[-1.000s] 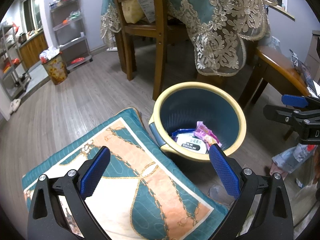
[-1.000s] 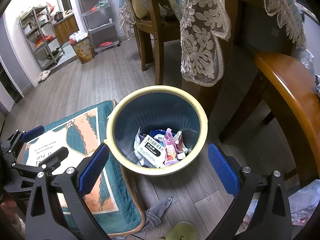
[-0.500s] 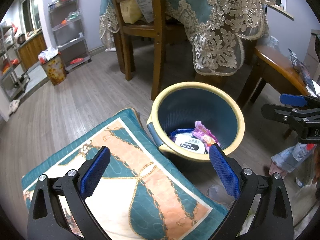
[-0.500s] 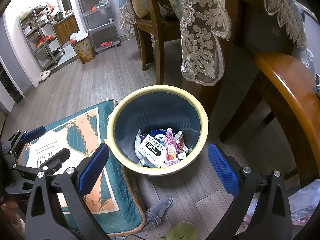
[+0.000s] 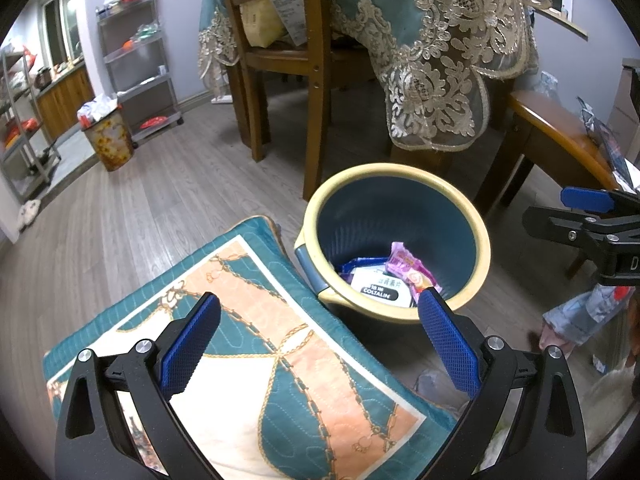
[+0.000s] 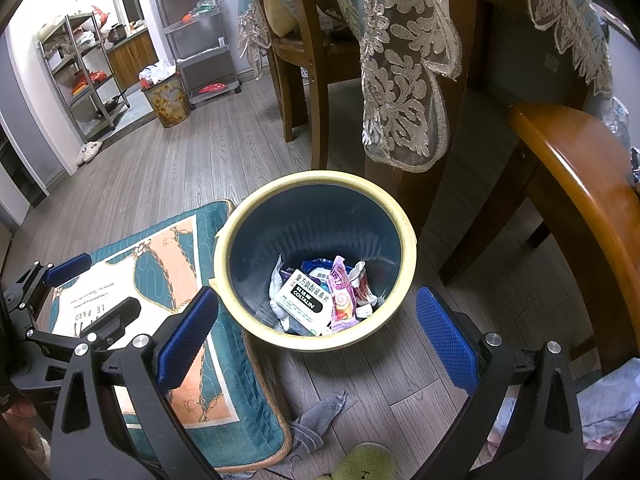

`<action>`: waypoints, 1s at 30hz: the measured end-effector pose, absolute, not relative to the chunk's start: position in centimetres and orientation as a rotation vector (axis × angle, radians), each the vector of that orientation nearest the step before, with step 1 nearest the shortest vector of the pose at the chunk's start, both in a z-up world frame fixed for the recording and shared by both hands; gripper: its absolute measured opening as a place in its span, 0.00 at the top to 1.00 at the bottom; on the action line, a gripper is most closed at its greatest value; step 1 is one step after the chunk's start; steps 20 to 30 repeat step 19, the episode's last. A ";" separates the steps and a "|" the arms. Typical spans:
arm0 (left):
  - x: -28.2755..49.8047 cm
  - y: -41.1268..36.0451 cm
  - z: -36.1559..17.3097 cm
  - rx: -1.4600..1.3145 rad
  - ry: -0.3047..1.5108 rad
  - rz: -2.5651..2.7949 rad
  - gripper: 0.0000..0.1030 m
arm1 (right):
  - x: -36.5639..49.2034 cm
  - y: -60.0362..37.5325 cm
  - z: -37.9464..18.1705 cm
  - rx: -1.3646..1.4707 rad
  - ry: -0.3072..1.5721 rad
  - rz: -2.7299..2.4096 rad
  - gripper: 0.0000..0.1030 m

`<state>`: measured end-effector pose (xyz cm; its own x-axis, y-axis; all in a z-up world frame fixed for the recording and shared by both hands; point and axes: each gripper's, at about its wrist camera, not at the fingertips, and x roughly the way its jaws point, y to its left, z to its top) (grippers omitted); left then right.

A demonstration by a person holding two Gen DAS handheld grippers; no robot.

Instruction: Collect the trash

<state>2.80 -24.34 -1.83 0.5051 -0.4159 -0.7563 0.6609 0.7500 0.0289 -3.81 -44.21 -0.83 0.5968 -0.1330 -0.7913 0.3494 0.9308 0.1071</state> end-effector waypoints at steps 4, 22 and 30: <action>2.8 -24.4 -1.8 0.339 0.806 -0.664 0.05 | -3.8 -44.3 -0.8 0.263 0.889 -0.284 0.06; 3.2 -23.6 -1.0 0.381 0.809 -0.605 0.05 | -3.5 -44.0 -1.0 0.279 0.903 -0.284 0.06; 3.2 -23.6 -1.0 0.381 0.809 -0.605 0.05 | -3.5 -44.0 -1.0 0.279 0.903 -0.284 0.06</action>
